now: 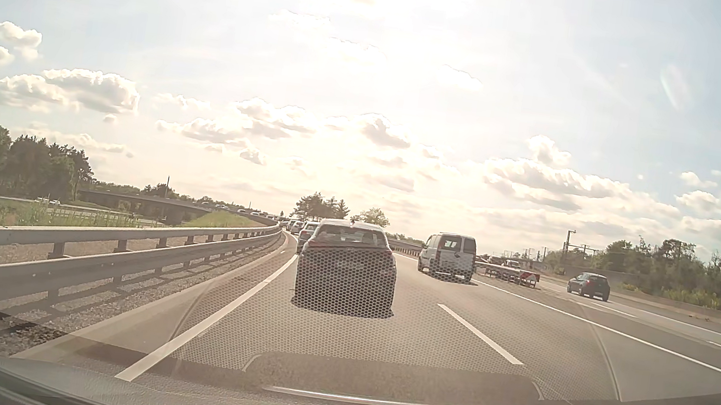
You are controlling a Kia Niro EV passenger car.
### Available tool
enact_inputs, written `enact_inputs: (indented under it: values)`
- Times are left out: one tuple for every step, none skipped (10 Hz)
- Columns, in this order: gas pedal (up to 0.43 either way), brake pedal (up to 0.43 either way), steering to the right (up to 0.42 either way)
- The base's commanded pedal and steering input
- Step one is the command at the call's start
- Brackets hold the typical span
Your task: Follow the waypoints while adhering to traffic rules and regulations
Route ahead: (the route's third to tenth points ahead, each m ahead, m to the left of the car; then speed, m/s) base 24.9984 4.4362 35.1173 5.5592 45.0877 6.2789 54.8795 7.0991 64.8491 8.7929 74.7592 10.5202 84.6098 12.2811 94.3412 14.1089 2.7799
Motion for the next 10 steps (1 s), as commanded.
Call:
enact_inputs:
  values:
    - [0.000,0.000,-0.010]
    - [0.059,0.000,-0.010]
    - [0.098,0.000,-0.010]
    - [0.098,0.000,-0.010]
    - [0.098,0.000,-0.010]
    - [0.110,0.000,-0.010]
    - [0.110,0.000,-0.010]
    - [0.110,0.000,-0.010]
    - [0.110,0.000,-0.010]
    - [0.110,0.000,-0.010]
